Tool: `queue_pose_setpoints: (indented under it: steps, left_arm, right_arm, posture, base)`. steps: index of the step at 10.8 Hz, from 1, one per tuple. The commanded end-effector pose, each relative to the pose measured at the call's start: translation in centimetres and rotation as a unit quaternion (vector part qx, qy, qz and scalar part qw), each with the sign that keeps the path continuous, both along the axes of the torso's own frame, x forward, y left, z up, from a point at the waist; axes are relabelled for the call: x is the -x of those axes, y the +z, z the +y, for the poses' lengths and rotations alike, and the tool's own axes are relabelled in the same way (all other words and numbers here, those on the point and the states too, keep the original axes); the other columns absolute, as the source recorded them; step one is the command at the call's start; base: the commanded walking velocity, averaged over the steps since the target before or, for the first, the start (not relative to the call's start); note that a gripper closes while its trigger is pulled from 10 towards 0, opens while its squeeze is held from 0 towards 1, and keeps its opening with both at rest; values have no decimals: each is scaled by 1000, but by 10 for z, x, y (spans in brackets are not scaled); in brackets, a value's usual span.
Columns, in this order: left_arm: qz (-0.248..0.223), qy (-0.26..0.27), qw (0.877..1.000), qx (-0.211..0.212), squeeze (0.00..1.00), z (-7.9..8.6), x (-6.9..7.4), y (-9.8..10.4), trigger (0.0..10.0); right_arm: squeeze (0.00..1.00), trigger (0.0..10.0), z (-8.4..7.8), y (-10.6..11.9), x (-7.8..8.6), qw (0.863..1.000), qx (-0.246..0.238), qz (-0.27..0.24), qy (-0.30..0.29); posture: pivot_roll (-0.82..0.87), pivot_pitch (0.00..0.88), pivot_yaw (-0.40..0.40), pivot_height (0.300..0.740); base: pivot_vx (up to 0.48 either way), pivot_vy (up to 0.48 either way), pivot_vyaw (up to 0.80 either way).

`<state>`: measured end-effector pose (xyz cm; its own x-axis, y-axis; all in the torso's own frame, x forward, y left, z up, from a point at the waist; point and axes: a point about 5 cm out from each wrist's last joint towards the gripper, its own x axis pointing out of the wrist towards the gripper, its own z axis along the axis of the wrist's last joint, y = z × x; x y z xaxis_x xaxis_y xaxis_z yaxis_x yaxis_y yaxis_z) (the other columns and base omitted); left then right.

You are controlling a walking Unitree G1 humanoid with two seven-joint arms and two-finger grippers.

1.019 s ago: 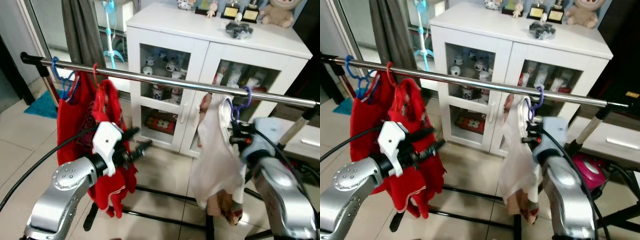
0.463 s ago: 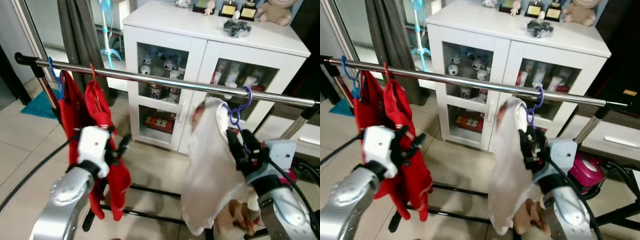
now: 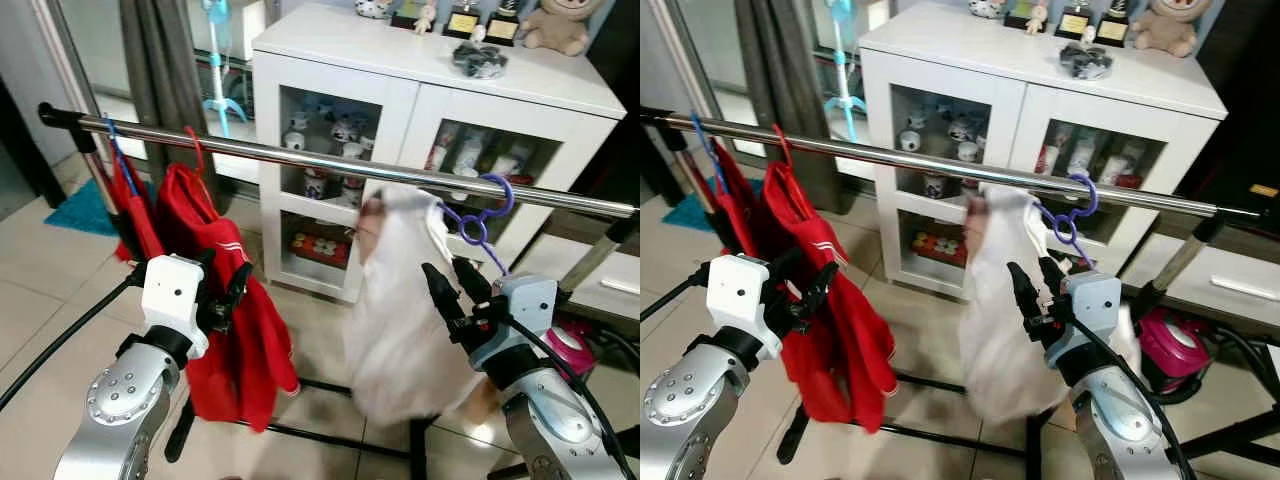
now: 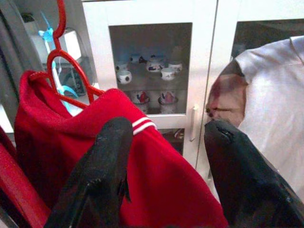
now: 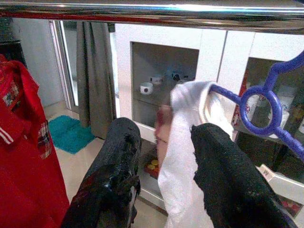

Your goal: Hang hanger

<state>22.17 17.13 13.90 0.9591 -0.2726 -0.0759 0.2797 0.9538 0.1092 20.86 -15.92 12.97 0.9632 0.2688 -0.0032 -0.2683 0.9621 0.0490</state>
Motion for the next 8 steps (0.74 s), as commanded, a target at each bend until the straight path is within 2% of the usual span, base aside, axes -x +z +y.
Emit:
queue_pose_setpoints:
  steps: [1, 8]
  left_arm:
    - [-4, 0, 1000, 0, 0, -1, 0, 3, 10000]
    - [-4, 0, 1000, 0, 0, -1, 0, 3, 10000]
  right_arm:
    - [0, 10000, -1, 0, 0, 1000, 5, 0, 0]
    - [0, 10000, -1, 0, 0, 1000, 5, 0, 0]
  posture:
    - [-36, 0, -47, 740]
    - [-36, 0, -47, 740]
  base:
    - [0, 0, 0]
    - [0, 0, 0]
